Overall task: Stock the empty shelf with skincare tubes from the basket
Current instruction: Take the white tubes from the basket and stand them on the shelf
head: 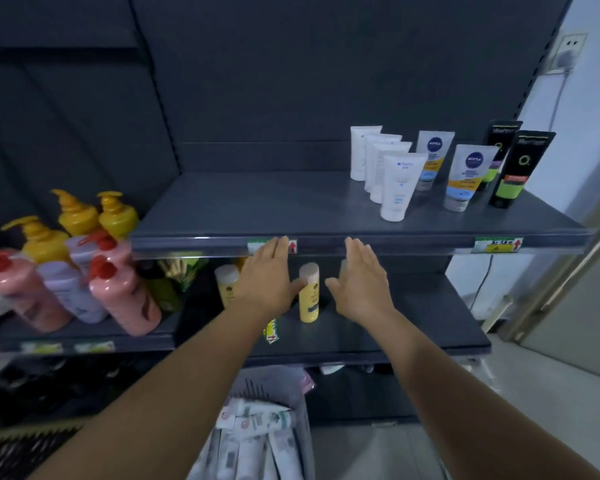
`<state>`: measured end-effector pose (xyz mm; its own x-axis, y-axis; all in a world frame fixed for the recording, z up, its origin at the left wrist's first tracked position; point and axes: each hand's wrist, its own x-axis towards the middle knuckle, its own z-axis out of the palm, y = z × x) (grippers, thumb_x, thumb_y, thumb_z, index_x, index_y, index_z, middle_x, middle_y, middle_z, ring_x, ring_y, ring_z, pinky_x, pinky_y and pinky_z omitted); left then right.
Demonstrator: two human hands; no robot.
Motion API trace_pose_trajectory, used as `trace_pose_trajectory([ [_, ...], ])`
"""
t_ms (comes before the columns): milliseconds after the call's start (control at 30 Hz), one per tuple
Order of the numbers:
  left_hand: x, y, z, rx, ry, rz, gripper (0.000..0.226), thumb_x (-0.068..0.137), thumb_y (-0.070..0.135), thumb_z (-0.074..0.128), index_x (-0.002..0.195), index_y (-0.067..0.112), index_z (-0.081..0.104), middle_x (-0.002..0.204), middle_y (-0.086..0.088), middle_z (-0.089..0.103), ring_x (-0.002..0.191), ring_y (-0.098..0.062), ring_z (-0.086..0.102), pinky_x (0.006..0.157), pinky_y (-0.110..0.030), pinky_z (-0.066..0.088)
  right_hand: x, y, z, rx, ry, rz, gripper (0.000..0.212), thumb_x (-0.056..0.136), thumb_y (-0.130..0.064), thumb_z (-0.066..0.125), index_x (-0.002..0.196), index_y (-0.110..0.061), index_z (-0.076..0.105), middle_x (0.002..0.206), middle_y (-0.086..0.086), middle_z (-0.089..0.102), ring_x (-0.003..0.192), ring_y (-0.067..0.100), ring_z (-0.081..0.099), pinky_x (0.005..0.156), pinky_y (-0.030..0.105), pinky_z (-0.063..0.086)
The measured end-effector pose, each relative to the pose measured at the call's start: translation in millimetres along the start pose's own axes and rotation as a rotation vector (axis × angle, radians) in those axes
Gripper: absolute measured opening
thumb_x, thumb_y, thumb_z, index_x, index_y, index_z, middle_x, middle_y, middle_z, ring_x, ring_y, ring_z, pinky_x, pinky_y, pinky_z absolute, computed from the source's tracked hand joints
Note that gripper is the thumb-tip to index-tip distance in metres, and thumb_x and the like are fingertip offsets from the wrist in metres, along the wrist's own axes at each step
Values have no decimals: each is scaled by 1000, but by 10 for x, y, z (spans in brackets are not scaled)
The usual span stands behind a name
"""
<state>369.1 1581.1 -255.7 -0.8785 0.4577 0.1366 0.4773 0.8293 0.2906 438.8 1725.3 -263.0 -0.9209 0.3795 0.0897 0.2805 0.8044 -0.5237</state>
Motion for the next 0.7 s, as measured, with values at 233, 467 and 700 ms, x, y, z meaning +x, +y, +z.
trace_pose_trajectory([
  [233, -859, -857, 122, 43, -76, -147, 83, 91, 45, 55, 152, 11, 10, 159, -6, 15, 146, -22, 15, 118, -38, 19, -523, -489, 810, -3, -206, -73, 80, 95, -35, 53, 154, -18, 1, 162, -2, 0, 149, 18, -2, 121, 39, 8],
  [467, -1377, -1371, 573, 4, -196, -305, 81, 94, 46, 50, 153, 12, 6, 160, -5, 9, 148, -20, 10, 120, -34, 14, -819, -546, 1628, -37, -435, -107, 82, 95, -37, 51, 154, -18, -3, 162, -2, -5, 149, 18, -6, 119, 37, 4],
  [700, -1671, -1714, 1213, -24, -345, -442, 80, 94, 44, 50, 152, 12, 6, 160, -6, 11, 147, -22, 12, 120, -35, 14, -910, -286, 2270, -80, -624, -64, 82, 95, -39, 52, 154, -17, -1, 162, 1, 0, 149, 21, 1, 121, 37, 7],
])
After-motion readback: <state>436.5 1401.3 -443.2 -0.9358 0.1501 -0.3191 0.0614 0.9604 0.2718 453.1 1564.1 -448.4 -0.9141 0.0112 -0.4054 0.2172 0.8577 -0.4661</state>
